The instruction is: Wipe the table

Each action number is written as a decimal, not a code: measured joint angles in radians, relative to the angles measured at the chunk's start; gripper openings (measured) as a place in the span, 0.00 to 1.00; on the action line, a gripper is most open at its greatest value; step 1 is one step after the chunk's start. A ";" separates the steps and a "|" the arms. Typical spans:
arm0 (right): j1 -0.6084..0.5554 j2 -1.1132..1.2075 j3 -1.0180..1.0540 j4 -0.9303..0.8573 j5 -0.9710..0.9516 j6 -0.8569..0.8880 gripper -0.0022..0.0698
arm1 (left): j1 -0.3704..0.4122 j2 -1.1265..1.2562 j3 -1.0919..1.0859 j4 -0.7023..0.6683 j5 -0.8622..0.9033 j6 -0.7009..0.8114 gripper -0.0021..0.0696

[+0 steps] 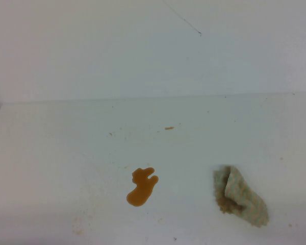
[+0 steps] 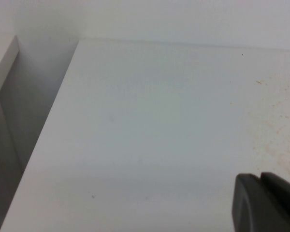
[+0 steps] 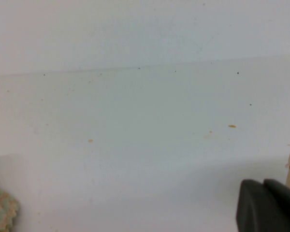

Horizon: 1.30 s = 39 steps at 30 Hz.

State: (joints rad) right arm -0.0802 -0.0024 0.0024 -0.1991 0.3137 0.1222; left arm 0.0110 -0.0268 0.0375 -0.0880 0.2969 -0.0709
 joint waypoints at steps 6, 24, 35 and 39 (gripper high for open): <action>0.000 0.000 0.000 0.002 0.000 0.002 0.03 | 0.000 0.000 0.000 0.000 0.000 0.000 0.03; 0.000 0.000 -0.002 0.011 -0.453 0.043 0.03 | 0.000 0.000 0.000 0.000 0.000 0.000 0.03; 0.000 0.000 -0.006 0.032 -0.686 0.203 0.03 | 0.000 0.000 0.000 0.000 0.000 0.000 0.03; 0.000 0.002 -0.133 -0.004 -0.347 0.307 0.03 | 0.000 0.000 0.000 0.000 0.000 0.000 0.03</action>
State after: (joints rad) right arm -0.0802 -0.0005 -0.1311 -0.2034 -0.0331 0.4289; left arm 0.0110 -0.0268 0.0375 -0.0880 0.2969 -0.0709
